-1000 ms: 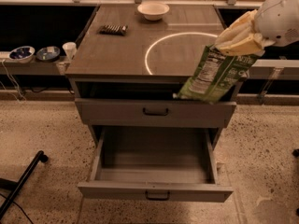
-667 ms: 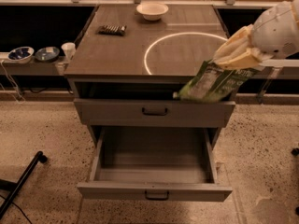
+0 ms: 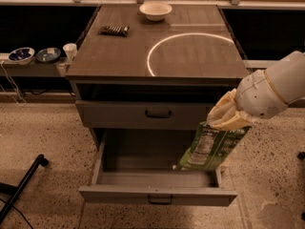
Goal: Place green jalapeno chip bag into middle drawer
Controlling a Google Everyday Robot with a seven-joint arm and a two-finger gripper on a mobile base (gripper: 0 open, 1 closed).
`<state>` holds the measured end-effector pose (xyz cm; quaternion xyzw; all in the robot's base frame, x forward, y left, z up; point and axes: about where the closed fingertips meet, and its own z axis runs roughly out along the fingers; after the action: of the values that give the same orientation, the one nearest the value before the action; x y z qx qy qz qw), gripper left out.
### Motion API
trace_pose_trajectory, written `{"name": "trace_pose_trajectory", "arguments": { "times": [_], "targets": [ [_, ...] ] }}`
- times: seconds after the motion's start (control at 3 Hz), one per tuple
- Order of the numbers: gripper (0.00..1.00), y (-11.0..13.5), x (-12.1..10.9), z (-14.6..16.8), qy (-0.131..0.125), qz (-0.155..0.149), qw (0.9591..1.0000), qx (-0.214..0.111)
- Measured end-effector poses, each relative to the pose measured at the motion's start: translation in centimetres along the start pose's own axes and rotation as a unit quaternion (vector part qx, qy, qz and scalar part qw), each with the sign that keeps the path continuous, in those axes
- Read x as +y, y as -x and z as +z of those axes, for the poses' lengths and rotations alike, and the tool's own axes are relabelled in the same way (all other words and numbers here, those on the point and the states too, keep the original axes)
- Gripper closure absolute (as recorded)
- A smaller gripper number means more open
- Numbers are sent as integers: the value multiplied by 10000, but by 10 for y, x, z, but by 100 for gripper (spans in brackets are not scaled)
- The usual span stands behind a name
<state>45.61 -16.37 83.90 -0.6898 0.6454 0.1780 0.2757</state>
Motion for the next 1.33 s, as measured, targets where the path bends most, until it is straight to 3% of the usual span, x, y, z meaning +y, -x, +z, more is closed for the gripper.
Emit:
{"name": "trace_pose_trajectory", "arguments": {
  "times": [0.33,0.67,1.0,1.33],
  "targets": [
    [100,-3,-4,8,30,27,10000,-8],
    [100,-18,-20,41,161,142,9998,-44],
    [100,-41,-31,92,101,174,9998,-33],
    [100,-64,-43,145,-249,173,9993,-209]
  ]
}}
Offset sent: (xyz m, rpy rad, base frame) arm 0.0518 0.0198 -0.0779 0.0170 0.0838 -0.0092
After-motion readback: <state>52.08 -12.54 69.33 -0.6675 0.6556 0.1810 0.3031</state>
